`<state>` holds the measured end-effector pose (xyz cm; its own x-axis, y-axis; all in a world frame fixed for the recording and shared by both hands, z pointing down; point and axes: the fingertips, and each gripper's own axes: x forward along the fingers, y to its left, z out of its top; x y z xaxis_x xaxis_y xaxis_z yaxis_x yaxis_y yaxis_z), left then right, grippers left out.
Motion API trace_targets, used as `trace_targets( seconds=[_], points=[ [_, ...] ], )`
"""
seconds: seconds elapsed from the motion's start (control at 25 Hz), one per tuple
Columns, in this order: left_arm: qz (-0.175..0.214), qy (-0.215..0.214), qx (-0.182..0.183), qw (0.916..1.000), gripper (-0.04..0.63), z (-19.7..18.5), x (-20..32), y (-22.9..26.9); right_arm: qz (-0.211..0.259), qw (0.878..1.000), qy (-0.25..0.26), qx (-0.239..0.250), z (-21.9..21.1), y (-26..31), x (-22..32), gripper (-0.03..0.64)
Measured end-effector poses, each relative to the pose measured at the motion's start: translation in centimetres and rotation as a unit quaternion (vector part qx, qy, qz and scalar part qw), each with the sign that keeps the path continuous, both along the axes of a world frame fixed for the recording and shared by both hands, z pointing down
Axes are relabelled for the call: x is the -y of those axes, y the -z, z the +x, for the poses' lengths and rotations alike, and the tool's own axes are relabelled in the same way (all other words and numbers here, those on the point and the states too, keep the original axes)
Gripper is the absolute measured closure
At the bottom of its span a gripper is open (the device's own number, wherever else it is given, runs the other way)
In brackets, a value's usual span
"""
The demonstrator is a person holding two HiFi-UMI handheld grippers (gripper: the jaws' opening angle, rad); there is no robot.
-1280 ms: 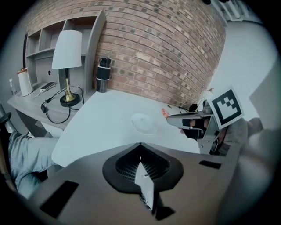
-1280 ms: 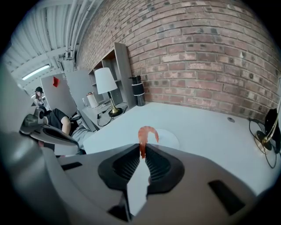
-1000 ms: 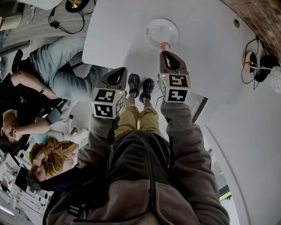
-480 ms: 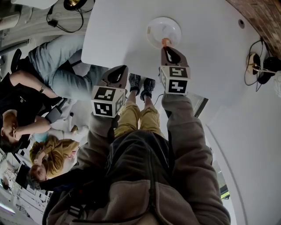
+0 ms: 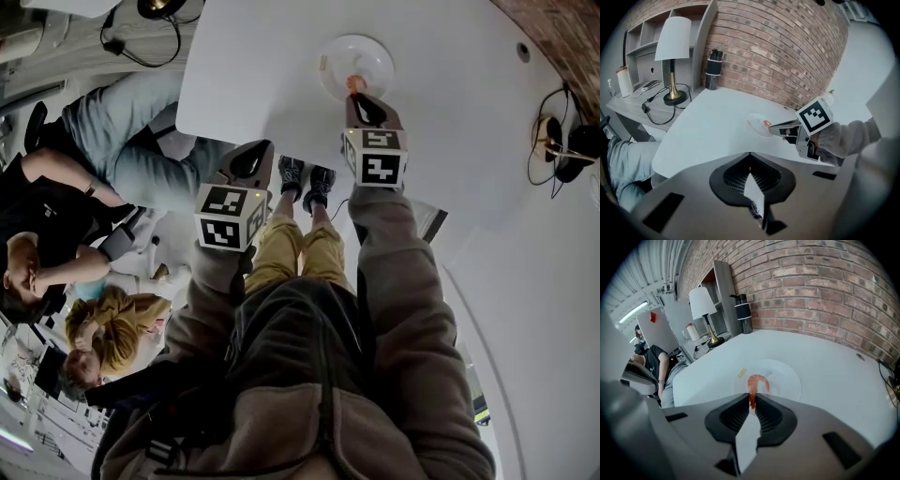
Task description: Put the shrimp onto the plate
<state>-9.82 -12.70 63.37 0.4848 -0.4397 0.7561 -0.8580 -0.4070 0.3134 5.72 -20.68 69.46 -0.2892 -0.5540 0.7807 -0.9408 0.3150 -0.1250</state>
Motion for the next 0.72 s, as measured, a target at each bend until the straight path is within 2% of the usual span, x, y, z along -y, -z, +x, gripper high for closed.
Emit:
trace_targets(
  seconds=[0.72],
  points=[
    [-0.008,0.003,-0.001,1.0000,0.590,-0.1,0.0,-0.5,-0.053,0.998,0.012,-0.014,0.1,-2.3,0.9,0.578]
  ],
)
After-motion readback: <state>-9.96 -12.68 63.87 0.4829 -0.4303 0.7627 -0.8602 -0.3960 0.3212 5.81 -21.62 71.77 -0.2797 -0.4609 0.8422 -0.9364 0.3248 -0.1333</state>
